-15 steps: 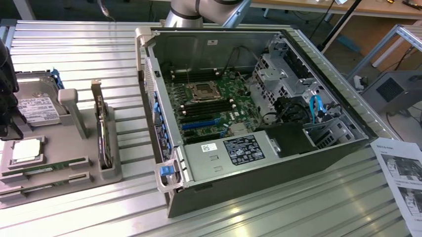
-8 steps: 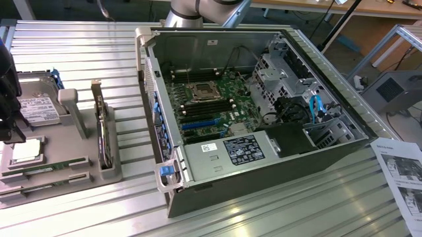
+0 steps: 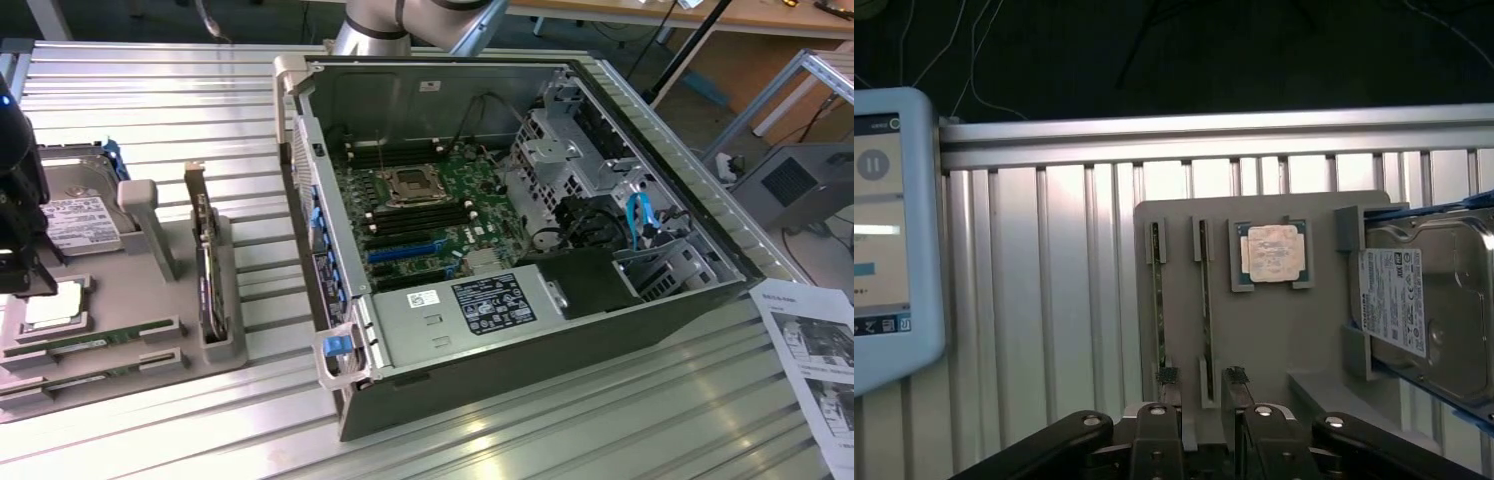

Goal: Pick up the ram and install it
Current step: 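Pick up the ram and move it above insertion slot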

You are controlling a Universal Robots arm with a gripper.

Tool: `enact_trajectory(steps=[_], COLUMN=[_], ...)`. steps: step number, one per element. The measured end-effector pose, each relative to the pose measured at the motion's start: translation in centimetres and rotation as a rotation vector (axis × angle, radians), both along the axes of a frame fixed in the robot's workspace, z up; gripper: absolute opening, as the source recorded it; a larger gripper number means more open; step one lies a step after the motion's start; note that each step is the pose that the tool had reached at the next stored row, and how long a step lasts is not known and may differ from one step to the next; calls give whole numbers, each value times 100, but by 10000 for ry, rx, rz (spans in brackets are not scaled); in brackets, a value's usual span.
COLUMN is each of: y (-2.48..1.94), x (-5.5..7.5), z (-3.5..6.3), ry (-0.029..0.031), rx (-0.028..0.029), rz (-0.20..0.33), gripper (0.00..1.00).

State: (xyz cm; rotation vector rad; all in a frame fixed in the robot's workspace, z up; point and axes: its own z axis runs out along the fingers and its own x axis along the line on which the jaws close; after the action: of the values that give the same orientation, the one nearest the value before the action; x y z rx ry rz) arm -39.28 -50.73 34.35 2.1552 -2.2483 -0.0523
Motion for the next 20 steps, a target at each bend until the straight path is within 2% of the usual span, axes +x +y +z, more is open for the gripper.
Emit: enact_trajectory(steps=[20], y=[-5], x=[0], z=[-186], ry=[0], rx=[0], rz=[6], gripper=[30])
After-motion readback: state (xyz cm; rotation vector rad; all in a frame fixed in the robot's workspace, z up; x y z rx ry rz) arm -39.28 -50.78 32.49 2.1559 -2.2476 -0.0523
